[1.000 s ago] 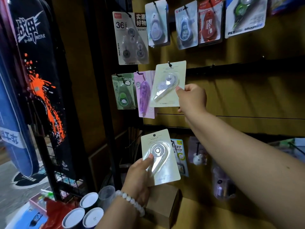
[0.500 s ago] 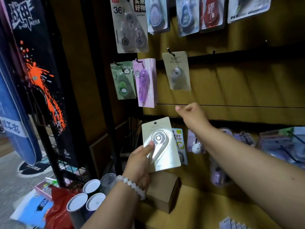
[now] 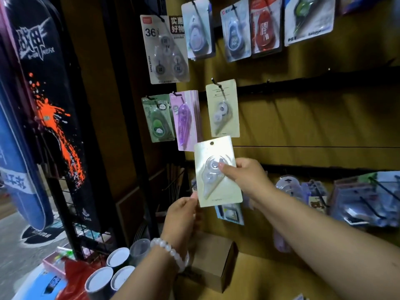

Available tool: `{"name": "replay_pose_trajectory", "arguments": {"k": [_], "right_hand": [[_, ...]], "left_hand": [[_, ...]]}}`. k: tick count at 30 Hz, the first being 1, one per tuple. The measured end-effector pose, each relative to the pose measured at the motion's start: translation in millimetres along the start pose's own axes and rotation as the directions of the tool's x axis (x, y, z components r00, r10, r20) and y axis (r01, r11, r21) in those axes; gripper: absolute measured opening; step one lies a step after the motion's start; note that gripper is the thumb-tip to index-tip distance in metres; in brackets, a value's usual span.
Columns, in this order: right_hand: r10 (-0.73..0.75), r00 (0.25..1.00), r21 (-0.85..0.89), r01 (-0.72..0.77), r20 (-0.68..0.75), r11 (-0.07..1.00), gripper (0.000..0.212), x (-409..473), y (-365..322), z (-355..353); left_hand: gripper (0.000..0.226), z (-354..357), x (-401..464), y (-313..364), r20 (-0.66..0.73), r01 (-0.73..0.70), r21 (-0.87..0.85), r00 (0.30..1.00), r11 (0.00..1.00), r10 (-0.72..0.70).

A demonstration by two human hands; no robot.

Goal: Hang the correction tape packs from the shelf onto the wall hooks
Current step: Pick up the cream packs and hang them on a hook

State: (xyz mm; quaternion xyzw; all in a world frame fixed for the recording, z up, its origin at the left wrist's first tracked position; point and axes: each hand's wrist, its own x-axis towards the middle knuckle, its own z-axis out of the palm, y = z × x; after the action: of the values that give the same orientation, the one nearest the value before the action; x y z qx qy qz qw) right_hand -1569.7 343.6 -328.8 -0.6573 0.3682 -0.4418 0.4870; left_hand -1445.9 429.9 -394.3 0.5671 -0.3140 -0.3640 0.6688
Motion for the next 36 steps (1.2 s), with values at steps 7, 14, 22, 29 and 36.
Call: {"name": "replay_pose_trajectory", "arguments": {"k": [7, 14, 22, 29, 36], "right_hand": [[-0.215, 0.974, 0.092, 0.221, -0.067, 0.971, 0.017, 27.0, -77.6, -10.7], [-0.199, 0.975, 0.178, 0.213, -0.096, 0.961, 0.015, 45.8, -114.8, -8.2], [-0.156, 0.971, 0.132, 0.181, -0.182, 0.974, 0.014, 71.9, -97.9, -6.8], [-0.049, 0.971, 0.073, 0.068, -0.235, 0.995, 0.032, 108.9, -89.1, -5.2], [-0.026, 0.973, -0.155, -0.011, -0.231, 0.988, 0.040, 109.0, -67.1, -14.8]], "left_hand": [[0.024, -25.3, 12.4, -10.5, -0.011, -0.205, 0.468, 0.971, 0.860, 0.237], [0.020, -28.5, 15.0, -14.7, 0.013, -0.213, 0.586, 0.967, 0.781, 0.254], [0.020, -24.9, 21.6, -25.7, 0.024, -0.227, 0.584, 0.964, 0.779, 0.263], [0.019, -21.8, 26.5, -38.2, 0.032, -0.222, 0.574, 0.968, 0.789, 0.249], [0.020, -18.2, 23.3, -42.2, 0.035, -0.230, 0.618, 0.964, 0.752, 0.265]]}}
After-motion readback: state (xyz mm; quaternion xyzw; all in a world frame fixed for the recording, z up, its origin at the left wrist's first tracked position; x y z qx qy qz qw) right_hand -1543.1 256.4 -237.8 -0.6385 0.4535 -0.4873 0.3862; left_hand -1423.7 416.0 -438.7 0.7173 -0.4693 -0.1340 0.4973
